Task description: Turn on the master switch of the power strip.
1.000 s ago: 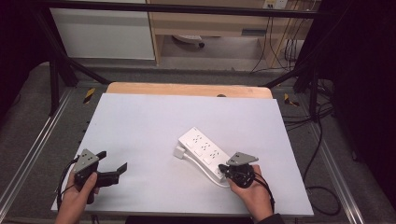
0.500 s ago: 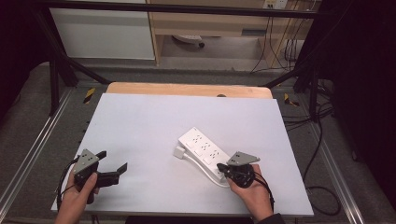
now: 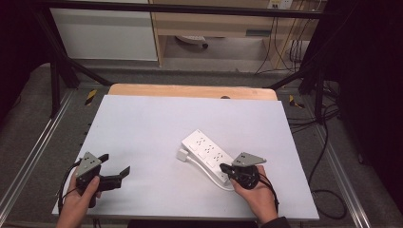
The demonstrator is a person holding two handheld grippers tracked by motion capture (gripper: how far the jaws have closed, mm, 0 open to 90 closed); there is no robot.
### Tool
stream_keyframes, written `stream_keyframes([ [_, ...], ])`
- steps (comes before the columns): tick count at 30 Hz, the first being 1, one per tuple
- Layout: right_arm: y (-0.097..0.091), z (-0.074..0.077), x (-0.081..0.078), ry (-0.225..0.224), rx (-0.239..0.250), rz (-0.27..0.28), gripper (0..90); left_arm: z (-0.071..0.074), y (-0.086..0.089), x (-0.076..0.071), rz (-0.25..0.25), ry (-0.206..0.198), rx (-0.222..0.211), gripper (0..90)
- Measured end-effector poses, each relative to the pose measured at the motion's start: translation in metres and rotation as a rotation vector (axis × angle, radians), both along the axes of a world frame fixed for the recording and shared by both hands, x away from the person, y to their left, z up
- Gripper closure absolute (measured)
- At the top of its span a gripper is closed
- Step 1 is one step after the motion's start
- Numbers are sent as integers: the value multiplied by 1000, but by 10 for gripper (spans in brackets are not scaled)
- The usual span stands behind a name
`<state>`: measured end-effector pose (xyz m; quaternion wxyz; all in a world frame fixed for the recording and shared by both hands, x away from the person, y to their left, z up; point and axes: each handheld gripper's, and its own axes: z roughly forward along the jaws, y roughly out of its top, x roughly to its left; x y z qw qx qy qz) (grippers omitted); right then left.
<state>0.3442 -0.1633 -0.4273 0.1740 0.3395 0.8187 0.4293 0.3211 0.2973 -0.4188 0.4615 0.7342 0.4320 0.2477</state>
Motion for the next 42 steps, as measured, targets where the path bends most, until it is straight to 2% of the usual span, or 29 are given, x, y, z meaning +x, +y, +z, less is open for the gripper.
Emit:
stream_keyframes([
  [15,-2,1,3,-32,64,-2,744,0,0,0,-4,2,3,58],
  [20,-2,4,4,-28,79,-17,654,0,0,0,-4,1,3,59],
  [28,-3,7,7,-8,103,-75,378,0,0,-1,-1,0,-1,58],
  [38,-3,12,11,-9,111,-117,133,2,2,-1,14,-15,-8,57],
  [42,-2,15,14,-30,131,-143,54,2,2,-1,16,-14,-10,57],
])
